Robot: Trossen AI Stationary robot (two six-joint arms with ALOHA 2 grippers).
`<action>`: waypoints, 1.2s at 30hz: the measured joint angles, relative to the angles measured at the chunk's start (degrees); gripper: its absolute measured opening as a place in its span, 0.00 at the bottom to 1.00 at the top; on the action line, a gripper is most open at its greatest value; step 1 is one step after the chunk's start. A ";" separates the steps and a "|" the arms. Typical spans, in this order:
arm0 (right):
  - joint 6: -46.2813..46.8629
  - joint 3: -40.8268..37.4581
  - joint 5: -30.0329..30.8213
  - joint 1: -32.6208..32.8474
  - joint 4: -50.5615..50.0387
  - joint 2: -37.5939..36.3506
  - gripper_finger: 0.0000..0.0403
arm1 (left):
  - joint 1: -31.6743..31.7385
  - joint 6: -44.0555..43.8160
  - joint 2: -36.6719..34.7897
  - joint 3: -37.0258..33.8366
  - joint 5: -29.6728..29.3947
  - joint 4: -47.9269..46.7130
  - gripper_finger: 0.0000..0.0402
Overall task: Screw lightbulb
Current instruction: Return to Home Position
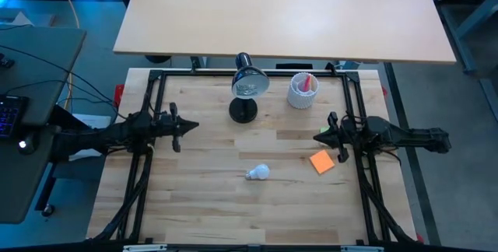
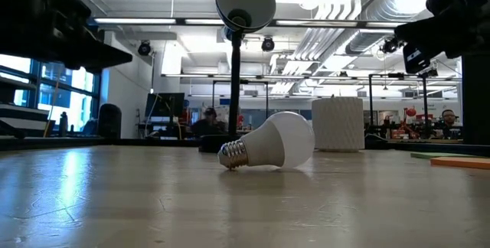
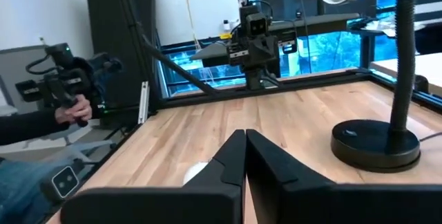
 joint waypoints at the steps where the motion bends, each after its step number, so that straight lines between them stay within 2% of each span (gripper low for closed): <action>1: 0.02 -0.02 0.00 -0.16 -0.26 0.00 0.02 | 0.42 0.49 0.35 0.01 -0.24 0.05 0.01; 7: -0.30 -0.02 0.28 -0.22 -0.72 0.11 0.02 | 1.05 6.55 2.39 0.02 -0.25 0.09 0.02; 22: 1.49 -0.04 0.46 -0.20 -0.76 0.11 0.02 | 0.89 6.57 2.59 0.00 -0.29 0.07 0.02; 31: 1.49 -0.04 0.46 0.33 -0.73 -1.00 0.02 | -4.97 6.59 -5.25 -0.02 -0.47 0.32 0.02; 36: 1.49 -0.04 0.44 0.33 -0.75 -1.01 0.02 | -5.79 6.59 -5.51 -0.07 -0.44 1.17 0.02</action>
